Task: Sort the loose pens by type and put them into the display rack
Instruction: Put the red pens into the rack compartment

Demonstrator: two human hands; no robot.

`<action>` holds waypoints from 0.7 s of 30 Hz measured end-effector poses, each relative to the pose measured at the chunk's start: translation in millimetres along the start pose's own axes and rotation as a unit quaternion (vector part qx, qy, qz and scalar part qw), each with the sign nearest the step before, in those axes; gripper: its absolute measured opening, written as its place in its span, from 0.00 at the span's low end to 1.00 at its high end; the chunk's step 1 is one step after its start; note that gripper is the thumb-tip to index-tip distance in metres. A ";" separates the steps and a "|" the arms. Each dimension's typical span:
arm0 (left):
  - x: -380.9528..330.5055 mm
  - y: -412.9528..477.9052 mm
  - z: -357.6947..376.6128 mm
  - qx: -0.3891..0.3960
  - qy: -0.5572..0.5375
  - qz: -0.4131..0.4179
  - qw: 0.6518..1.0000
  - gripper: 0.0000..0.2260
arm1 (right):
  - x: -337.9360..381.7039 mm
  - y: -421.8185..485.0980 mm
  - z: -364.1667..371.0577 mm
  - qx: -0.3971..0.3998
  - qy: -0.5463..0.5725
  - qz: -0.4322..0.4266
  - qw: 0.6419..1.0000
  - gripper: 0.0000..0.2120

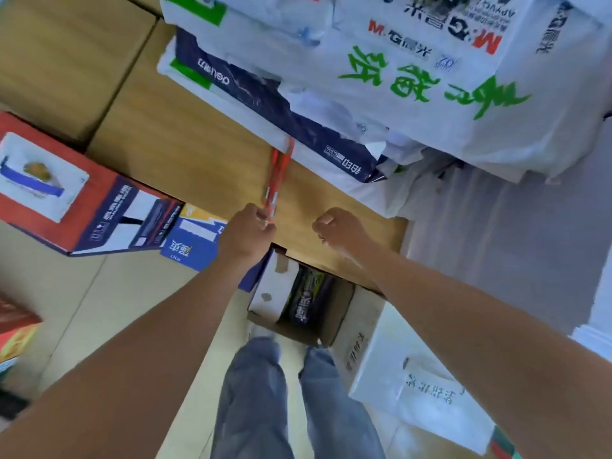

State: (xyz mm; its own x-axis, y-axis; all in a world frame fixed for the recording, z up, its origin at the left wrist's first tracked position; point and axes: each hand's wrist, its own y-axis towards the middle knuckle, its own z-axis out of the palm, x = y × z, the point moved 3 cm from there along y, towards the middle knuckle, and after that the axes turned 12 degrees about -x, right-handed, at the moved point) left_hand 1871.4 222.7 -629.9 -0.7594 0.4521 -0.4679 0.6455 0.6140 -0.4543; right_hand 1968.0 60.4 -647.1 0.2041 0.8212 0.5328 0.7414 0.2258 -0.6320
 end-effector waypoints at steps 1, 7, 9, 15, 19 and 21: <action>1.1 8.7 4.2 -0.007 0.001 0.004 1.000 0.12 | -0.9 8.1 5.7 0.001 -0.002 0.005 1.000 0.08; -3.3 57.8 31.2 -0.058 0.061 0.051 0.995 0.20 | -14.4 43.6 25.8 -0.025 -0.020 0.011 0.999 0.08; -8.8 67.8 36.0 -0.080 0.100 0.060 0.990 0.22 | -19.5 47.4 27.2 -0.049 0.000 0.024 0.999 0.08; -16.2 84.7 46.2 -0.062 0.185 0.071 0.978 0.23 | -21.6 44.7 24.4 -0.047 0.043 0.053 0.997 0.07; -12.0 89.7 43.7 -0.031 0.223 0.089 0.970 0.19 | -20.0 40.5 20.5 -0.016 0.062 0.069 0.996 0.08; -10.3 90.0 41.5 -0.028 0.236 0.110 0.965 0.18 | -19.1 39.6 20.2 -0.006 0.073 0.077 0.994 0.08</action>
State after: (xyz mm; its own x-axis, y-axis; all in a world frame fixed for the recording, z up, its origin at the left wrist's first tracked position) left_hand 1940.7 246.5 -697.4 -0.5657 0.8117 -0.1456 0.7999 0.4972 -0.3362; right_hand 1980.6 64.2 -693.7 0.4056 0.7601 0.5076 0.7017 0.0969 -0.7058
